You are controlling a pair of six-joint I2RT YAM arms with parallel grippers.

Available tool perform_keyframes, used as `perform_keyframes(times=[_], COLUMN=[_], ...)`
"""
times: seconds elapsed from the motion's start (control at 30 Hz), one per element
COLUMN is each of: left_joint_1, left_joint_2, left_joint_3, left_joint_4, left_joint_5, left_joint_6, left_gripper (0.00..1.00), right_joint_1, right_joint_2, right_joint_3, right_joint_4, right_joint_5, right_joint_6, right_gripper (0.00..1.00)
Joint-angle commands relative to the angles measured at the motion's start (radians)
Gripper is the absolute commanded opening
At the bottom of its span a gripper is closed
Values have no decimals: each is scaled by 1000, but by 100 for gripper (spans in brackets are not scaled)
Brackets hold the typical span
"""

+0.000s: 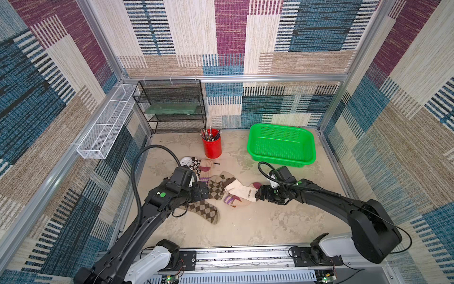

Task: Place the socks together as a pair
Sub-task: Pick up the sock at the center of the board, then place the sock at the center of the board.

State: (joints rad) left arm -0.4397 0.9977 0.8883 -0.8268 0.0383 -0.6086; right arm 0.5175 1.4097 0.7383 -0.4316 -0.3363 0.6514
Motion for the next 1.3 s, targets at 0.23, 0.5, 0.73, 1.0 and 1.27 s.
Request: perform_keyframes(times=[0.23, 0.5, 0.73, 1.0, 1.27], left_joint_1=[-23, -23, -23, -39, -178], left_joint_2=[44, 54, 75, 116, 325], left_joint_3=[-33, -107, -90, -110, -71], left_joint_4=[52, 135, 157, 245, 420], left_joint_5=[64, 127, 164, 295, 452], left_joint_6=[-7, -30, -14, -37, -89], left_gripper=[99, 99, 99, 99, 96], right_joint_1=[35, 24, 45, 63, 48], right_joint_2=[134, 189, 151, 47, -23], right_joint_3=[79, 154, 300, 520, 755], right_joint_4=[-6, -14, -146, -284, -381], right_joint_5=[99, 133, 144, 102, 121], right_joint_6=[130, 150, 109, 92, 68], right_gripper=[55, 18, 0, 0, 0])
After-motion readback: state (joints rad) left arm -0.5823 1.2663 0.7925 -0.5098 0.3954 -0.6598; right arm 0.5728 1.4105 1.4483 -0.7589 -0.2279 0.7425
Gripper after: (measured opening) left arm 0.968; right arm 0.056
